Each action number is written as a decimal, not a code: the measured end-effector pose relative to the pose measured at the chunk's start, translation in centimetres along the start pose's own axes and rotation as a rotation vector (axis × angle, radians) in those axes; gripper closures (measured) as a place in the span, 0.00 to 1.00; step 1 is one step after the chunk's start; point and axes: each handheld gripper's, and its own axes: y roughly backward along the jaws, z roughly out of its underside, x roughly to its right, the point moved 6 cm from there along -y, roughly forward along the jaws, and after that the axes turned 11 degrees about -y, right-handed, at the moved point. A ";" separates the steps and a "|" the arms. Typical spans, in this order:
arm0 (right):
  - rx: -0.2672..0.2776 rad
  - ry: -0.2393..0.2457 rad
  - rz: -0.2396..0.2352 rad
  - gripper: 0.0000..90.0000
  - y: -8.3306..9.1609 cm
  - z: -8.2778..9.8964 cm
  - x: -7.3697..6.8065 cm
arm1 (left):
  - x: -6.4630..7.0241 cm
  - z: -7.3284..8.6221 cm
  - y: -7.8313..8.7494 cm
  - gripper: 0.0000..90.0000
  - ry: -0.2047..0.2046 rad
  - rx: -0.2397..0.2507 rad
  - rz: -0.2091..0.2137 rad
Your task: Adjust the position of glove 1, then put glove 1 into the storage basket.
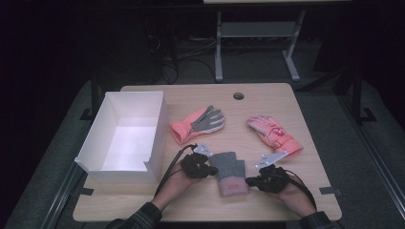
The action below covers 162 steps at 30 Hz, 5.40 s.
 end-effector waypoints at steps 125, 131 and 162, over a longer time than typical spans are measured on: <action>0.247 -0.110 0.228 0.15 1.5 0.6 2.6 | -1.1 -4.5 5.7 0.72 0.074 0.011 0.043; 0.247 -0.112 0.228 0.15 1.5 0.6 2.7 | -1.9 -5.5 7.6 0.72 0.079 0.025 0.018; 0.236 -0.115 0.228 0.15 1.3 0.7 2.7 | -6.9 -4.9 20.4 0.72 0.156 0.204 -0.213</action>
